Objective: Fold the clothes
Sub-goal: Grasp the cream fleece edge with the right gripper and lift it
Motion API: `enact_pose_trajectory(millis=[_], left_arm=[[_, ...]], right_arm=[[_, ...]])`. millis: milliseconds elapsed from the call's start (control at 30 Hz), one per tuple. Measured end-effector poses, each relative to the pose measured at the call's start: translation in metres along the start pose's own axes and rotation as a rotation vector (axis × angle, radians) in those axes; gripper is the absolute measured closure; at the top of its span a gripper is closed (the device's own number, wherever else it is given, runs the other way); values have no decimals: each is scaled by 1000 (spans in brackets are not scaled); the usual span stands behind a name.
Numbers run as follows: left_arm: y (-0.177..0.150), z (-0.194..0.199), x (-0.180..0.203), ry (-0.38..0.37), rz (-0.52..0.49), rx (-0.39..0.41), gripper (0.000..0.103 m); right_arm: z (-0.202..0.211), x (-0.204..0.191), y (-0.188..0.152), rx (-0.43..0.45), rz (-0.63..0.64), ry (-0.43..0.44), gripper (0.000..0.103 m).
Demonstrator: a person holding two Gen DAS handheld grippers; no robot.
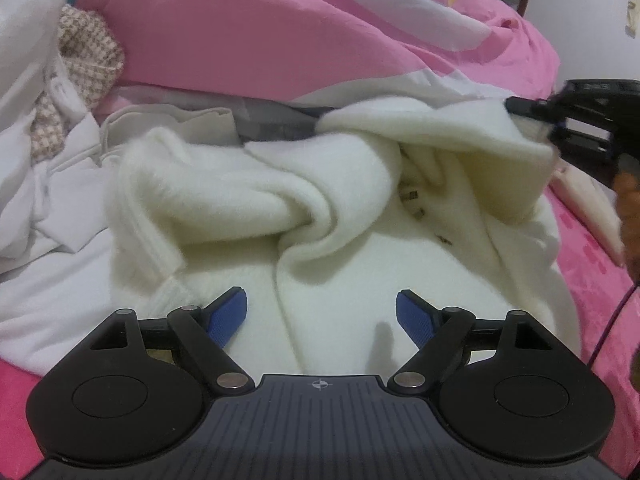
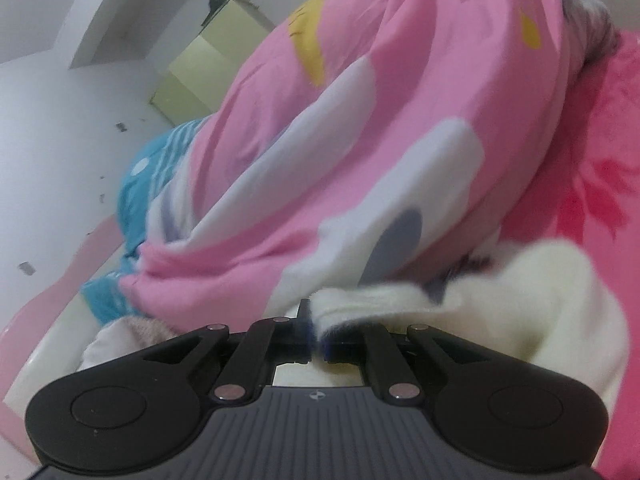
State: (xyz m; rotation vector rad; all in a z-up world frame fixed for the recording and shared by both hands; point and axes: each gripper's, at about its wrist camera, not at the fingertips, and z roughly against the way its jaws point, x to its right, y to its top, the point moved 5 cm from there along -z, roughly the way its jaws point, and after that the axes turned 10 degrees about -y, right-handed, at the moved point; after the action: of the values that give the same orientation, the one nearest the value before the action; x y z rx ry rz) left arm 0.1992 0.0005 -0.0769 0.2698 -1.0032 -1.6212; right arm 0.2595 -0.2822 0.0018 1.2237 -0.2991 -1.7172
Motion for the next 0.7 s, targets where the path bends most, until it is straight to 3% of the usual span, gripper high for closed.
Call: enact_pose_trajectory(millis=[200, 367, 433, 500, 633, 700], left_arm=[[-5, -7, 4, 11, -40, -6, 20], [-21, -10, 16, 40, -141, -9, 20], [-24, -9, 17, 34, -145, -10, 20], [-24, -9, 17, 23, -135, -12, 20], [-27, -6, 16, -15, -89, -27, 20], [-31, -3, 16, -36, -69, -33, 20]], right_arm=[[-42, 23, 16, 13, 29, -159, 98], [-64, 52, 4, -104, 11, -274, 94], [-55, 58, 4, -111, -21, -257, 86], [-42, 64, 5, -111, -46, -234, 64], [1, 71, 5, -82, -47, -200, 56], [24, 72, 5, -63, -29, -201, 44]])
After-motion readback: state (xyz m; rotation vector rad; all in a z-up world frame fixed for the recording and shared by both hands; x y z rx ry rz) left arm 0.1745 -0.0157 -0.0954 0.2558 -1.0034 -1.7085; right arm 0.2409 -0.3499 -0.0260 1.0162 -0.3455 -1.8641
